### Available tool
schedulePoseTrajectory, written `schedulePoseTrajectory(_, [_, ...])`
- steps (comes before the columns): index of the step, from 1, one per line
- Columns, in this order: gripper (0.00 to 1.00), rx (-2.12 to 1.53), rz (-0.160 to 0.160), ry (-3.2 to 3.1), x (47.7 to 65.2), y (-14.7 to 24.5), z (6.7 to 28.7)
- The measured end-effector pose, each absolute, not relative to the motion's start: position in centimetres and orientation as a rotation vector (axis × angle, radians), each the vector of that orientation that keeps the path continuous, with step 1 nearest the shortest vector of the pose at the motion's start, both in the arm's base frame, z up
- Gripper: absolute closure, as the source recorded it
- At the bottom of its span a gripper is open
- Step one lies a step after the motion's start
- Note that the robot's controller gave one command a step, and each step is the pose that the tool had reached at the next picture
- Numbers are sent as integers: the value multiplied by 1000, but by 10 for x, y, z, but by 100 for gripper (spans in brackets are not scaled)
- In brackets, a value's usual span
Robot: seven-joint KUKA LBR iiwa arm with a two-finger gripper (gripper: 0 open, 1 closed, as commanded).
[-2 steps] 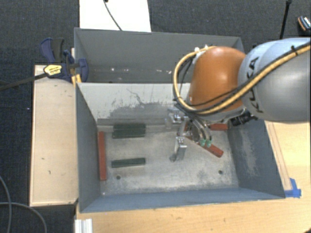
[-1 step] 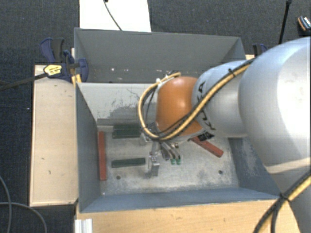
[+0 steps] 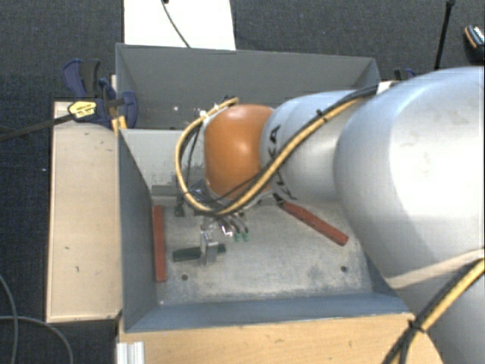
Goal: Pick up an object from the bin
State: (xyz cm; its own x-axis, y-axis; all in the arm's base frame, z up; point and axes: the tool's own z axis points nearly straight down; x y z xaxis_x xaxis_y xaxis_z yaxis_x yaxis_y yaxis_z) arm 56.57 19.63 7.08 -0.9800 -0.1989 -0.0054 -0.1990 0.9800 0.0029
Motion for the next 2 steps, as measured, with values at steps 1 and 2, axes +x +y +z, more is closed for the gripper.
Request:
schedulePoseTrajectory(1, [100, -308, 2, 3124, 565, 193, 71])
schedulePoseTrajectory(2, [100, -292, 5, 3116, 577, 198, 248])
